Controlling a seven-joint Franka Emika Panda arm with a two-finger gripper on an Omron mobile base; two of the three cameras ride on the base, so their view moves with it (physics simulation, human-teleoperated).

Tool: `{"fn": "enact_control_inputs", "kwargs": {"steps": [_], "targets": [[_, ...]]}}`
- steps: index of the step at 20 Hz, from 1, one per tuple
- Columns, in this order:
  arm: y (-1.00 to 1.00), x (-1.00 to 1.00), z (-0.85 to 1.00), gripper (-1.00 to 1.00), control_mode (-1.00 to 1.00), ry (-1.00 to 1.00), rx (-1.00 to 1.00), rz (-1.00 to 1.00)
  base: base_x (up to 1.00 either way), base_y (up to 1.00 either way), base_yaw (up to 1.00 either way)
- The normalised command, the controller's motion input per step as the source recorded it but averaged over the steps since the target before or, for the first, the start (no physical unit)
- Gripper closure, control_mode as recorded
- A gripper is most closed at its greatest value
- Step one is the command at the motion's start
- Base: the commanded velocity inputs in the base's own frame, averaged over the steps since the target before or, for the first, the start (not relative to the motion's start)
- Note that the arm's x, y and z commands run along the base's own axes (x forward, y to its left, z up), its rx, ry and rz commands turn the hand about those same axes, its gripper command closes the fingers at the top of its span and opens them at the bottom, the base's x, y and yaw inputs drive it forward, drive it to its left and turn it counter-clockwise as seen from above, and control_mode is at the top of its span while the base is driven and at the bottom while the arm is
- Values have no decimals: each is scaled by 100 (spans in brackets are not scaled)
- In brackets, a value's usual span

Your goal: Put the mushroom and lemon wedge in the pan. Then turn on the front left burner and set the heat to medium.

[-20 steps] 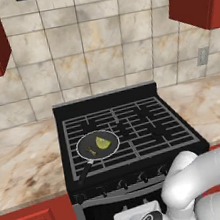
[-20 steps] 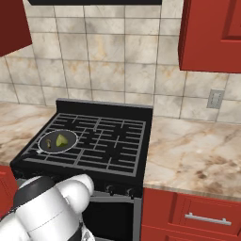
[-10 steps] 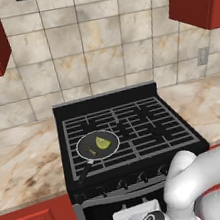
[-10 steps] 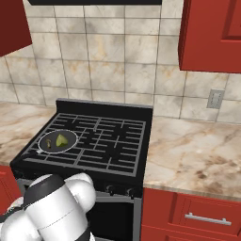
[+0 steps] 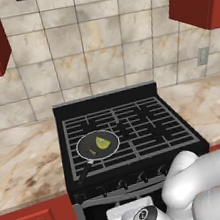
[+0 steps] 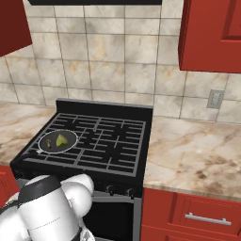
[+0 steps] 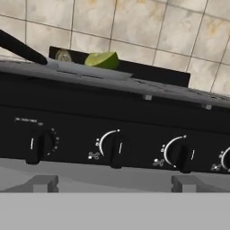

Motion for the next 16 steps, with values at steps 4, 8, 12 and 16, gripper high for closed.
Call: {"fn": "enact_control_inputs", "kwargs": {"steps": [4, 8, 12, 16], "targets": [[-25, 67, 0, -100, -100, 0, 0, 0, 0, 0, 0], [-34, 63, 0, -100, -100, 0, 0, 0, 0, 0, 0], [-43, 44, -18, -100, -100, 0, 0, 0, 0, 0, 0], [-46, 29, -32, -100, -100, 3, 0, 0, 0, 0, 0]]}}
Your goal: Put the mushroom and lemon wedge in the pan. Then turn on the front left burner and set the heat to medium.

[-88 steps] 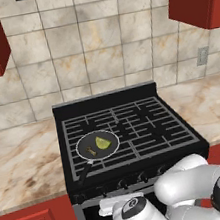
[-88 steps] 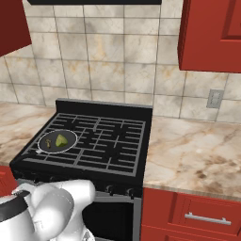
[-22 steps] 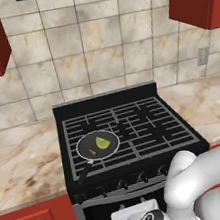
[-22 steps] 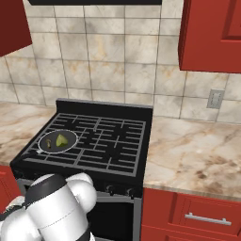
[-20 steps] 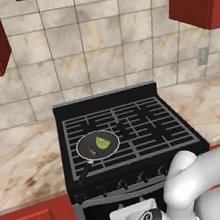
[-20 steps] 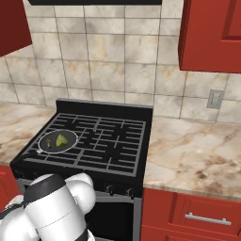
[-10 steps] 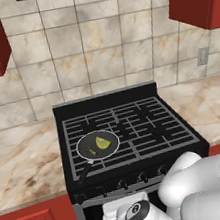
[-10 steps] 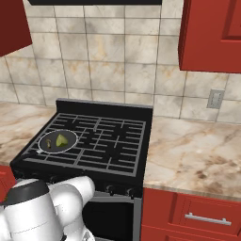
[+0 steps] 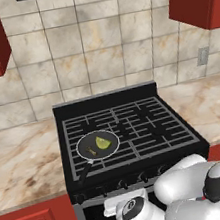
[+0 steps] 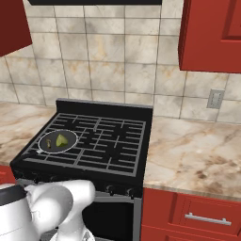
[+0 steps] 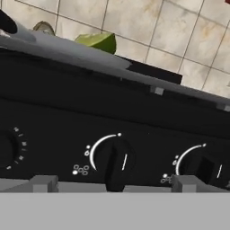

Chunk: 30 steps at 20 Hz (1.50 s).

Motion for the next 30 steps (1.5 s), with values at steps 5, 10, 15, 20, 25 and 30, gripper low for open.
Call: {"fn": "enact_control_inputs", "kwargs": {"steps": [5, 10, 15, 20, 25, 30], "targets": [[-40, 28, -20, -100, -100, 1, 0, 0, 0, 0, 0], [-33, 24, 12, -100, -100, 0, 8, 0, 0, 0, 0], [-6, 4, 17, -100, -100, 0, 9, 5, 0, 0, 0], [-4, 21, 0, -100, -100, 0, 0, 13, 0, 0, 0], [0, 0, 0, -100, -100, 0, 0, 0, 0, 0, 0], [0, 0, 0, 100, -100, 0, 0, 0, 0, 0, 0]]}}
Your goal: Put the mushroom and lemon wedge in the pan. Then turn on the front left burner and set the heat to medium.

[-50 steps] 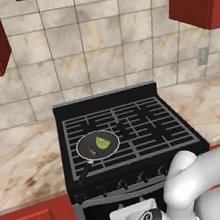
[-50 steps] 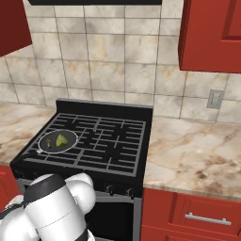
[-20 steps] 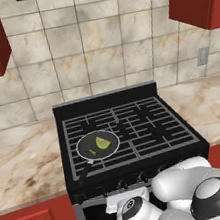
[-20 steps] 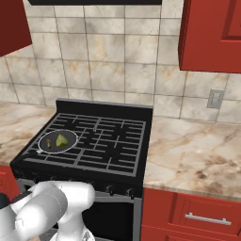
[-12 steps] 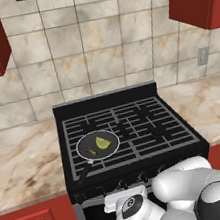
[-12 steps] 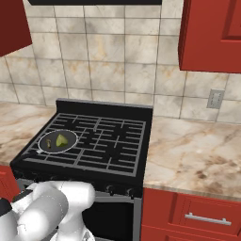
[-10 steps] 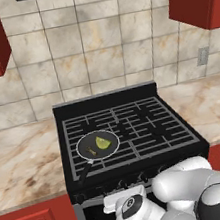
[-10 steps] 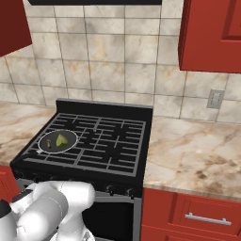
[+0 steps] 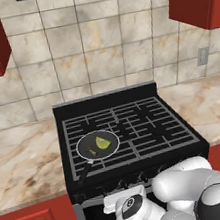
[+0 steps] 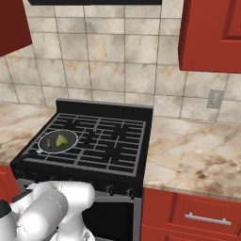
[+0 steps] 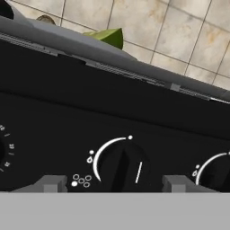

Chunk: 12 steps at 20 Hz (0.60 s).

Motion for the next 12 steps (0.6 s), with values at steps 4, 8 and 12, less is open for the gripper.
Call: {"fn": "enact_control_inputs", "kwargs": {"steps": [4, 8, 12], "targets": [[0, 0, 0, 100, -100, 0, 0, 0, 0, 0, 0], [0, -1, 0, 100, -100, -1, 0, 0, 0, 0, 0], [0, 1, 0, 100, -100, 0, 0, 0, 0, 0, 0]]}}
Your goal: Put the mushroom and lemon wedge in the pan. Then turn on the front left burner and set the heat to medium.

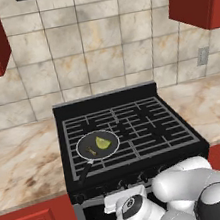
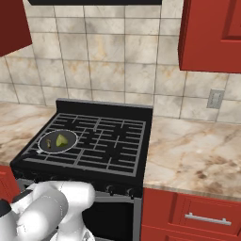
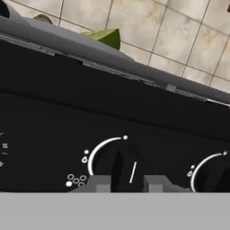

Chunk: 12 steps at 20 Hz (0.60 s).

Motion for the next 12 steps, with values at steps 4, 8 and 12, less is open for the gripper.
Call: {"fn": "enact_control_inputs", "kwargs": {"steps": [4, 8, 12], "targets": [[-4, 1, -1, 100, -100, -8, -16, 5, 0, 0, 0], [-3, 3, 0, 100, -100, -11, -38, 15, 0, 0, 0], [-11, 1, 0, 100, -100, -10, -46, 19, 0, 0, 0]]}}
